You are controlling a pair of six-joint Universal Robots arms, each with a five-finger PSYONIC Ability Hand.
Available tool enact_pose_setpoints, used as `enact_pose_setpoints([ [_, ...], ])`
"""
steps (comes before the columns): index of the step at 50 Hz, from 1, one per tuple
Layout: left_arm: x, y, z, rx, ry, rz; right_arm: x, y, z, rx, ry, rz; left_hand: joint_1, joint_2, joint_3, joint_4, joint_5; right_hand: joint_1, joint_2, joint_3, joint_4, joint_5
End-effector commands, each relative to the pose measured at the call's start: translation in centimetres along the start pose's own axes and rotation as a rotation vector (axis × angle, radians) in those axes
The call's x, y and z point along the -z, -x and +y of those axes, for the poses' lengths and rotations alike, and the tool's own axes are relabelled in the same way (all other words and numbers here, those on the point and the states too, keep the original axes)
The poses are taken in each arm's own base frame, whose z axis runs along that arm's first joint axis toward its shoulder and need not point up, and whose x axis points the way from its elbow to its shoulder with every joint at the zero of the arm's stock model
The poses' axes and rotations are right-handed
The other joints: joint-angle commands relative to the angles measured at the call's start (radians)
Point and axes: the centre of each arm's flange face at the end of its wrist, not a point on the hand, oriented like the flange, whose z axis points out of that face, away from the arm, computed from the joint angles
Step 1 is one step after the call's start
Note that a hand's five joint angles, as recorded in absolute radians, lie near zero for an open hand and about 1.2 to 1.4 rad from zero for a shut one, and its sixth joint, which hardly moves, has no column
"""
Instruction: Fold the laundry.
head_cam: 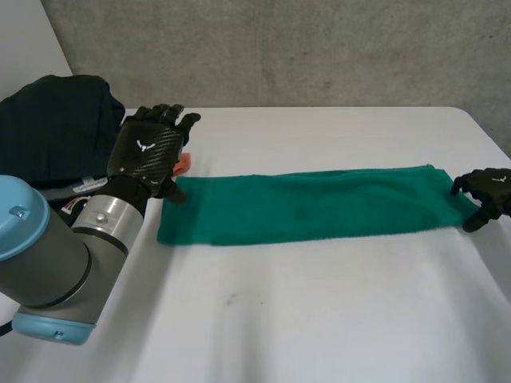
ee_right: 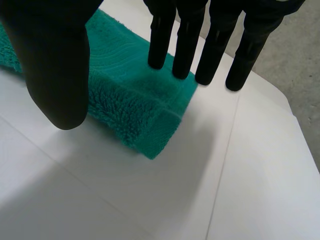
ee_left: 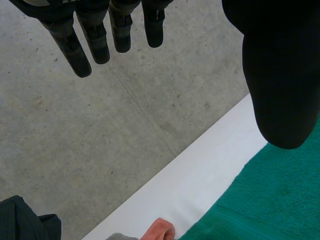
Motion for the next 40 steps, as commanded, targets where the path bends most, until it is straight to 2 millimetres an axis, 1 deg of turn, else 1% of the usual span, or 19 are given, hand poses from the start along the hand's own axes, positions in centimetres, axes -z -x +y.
enact_pose_setpoints([
  [1, 0.0, -0.1, 0.1, 0.001, 0.003, 0.002, -0.9, -0.1, 0.7, 0.008, -0.003, 0.004, -0.005, -0.016, -0.021, -0.013, -0.04, 0.691, 0.69, 0.688, 0.692, 0.687],
  [2, 0.0, -0.1, 0.1, -0.001, 0.003, 0.003, -1.2, -0.4, 0.8, 0.013, -0.001, 0.02, -0.005, -0.016, -0.021, -0.013, -0.04, 0.837, 0.836, 0.834, 0.837, 0.832],
  [5, 0.0, -0.1, 0.1, -0.001, 0.003, 0.002, -1.3, -1.2, 0.7, 0.021, 0.01, 0.064, -0.005, -0.016, -0.021, -0.013, -0.04, 0.839, 0.837, 0.835, 0.839, 0.834],
  [9, 0.0, 0.0, 0.1, 0.001, 0.002, 0.002, -0.5, -4.2, 1.1, 0.068, 0.054, 0.211, -0.005, -0.016, -0.021, -0.013, -0.04, 0.839, 0.837, 0.835, 0.839, 0.834],
  [10, 0.0, 0.0, 0.1, 0.001, 0.002, 0.001, 0.1, -5.5, 0.5, 0.113, 0.055, 0.273, -0.005, -0.016, -0.021, -0.013, -0.04, 0.839, 0.837, 0.835, 0.839, 0.834],
  [13, 0.1, -0.1, 0.0, -0.001, -0.001, 0.002, 1.6, -7.9, -0.8, 0.233, 0.075, 0.378, -0.005, -0.016, -0.021, -0.013, -0.04, 0.839, 0.837, 0.835, 0.839, 0.834],
  [17, 0.1, 0.0, -0.1, 0.0, -0.004, 0.001, 2.5, -8.8, -1.6, 0.377, 0.102, 0.425, -0.005, -0.016, -0.021, -0.013, -0.04, 0.839, 0.837, 0.835, 0.839, 0.834],
  [20, 0.1, 0.0, -0.1, 0.0, -0.004, 0.0, 2.1, -7.1, -2.5, 0.437, 0.068, 0.395, -0.005, -0.016, -0.021, -0.013, -0.04, 0.839, 0.837, 0.835, 0.839, 0.834],
  [22, 0.0, 0.0, -0.2, 0.002, -0.006, -0.003, 1.6, -4.7, -4.1, 0.459, 0.007, 0.355, -0.005, -0.016, -0.021, -0.013, -0.04, 0.839, 0.837, 0.835, 0.839, 0.834],
  [23, 0.1, 0.0, -0.3, 0.002, -0.008, -0.002, 1.5, -1.6, -6.0, 0.484, -0.071, 0.308, -0.005, -0.016, -0.021, -0.013, -0.04, 0.839, 0.837, 0.835, 0.839, 0.834],
  [26, 0.0, 0.1, -0.5, 0.003, -0.014, -0.004, 1.9, 2.7, -8.8, 0.52, -0.198, 0.241, -0.005, -0.016, -0.021, -0.013, -0.04, 0.839, 0.837, 0.835, 0.839, 0.834],
  [27, 0.0, 0.1, -0.5, 0.003, -0.016, -0.004, 2.4, 5.7, -10.0, 0.543, -0.274, 0.187, -0.002, -0.013, -0.018, -0.011, -0.037, 0.839, 0.837, 0.835, 0.839, 0.834],
  [30, -0.1, 0.3, -1.2, 0.001, -0.037, -0.011, 3.5, 10.2, -11.5, 0.584, -0.393, 0.091, -0.002, -0.013, -0.018, -0.011, -0.037, 0.839, 0.837, 0.835, 0.839, 0.834],
  [31, -0.1, 0.3, -1.3, 0.001, -0.04, -0.012, 4.3, 13.8, -12.1, 0.609, -0.474, 0.005, -0.005, -0.016, -0.021, -0.013, -0.04, 0.839, 0.837, 0.835, 0.839, 0.834],
  [34, 0.0, 0.3, -1.7, 0.001, -0.052, -0.011, 6.0, 19.6, -12.5, 0.647, -0.585, -0.143, -0.005, -0.016, -0.021, -0.013, -0.04, 0.839, 0.837, 0.835, 0.839, 0.834],
  [35, -0.1, 0.3, -1.8, 0.001, -0.053, -0.011, 7.2, 23.0, -12.4, 0.673, -0.645, -0.228, -0.002, -0.013, -0.018, -0.011, -0.037, 0.839, 0.837, 0.835, 0.839, 0.834],
  [37, -0.1, 0.1, -1.9, 0.001, -0.058, -0.008, 8.1, 26.3, -11.5, 0.687, -0.682, -0.323, -0.002, -0.013, -0.018, -0.011, -0.037, 0.839, 0.837, 0.835, 0.839, 0.834],
  [38, -0.1, 0.1, -2.0, 0.001, -0.059, -0.008, 8.6, 28.7, -10.4, 0.697, -0.691, -0.387, -0.005, -0.016, -0.021, -0.013, -0.04, 0.839, 0.837, 0.835, 0.839, 0.834],
  [40, -0.1, 0.0, -2.1, 0.002, -0.063, -0.006, 8.8, 30.8, -9.1, 0.714, -0.688, -0.443, -0.002, -0.013, -0.018, -0.011, -0.037, 0.839, 0.837, 0.835, 0.839, 0.834],
])
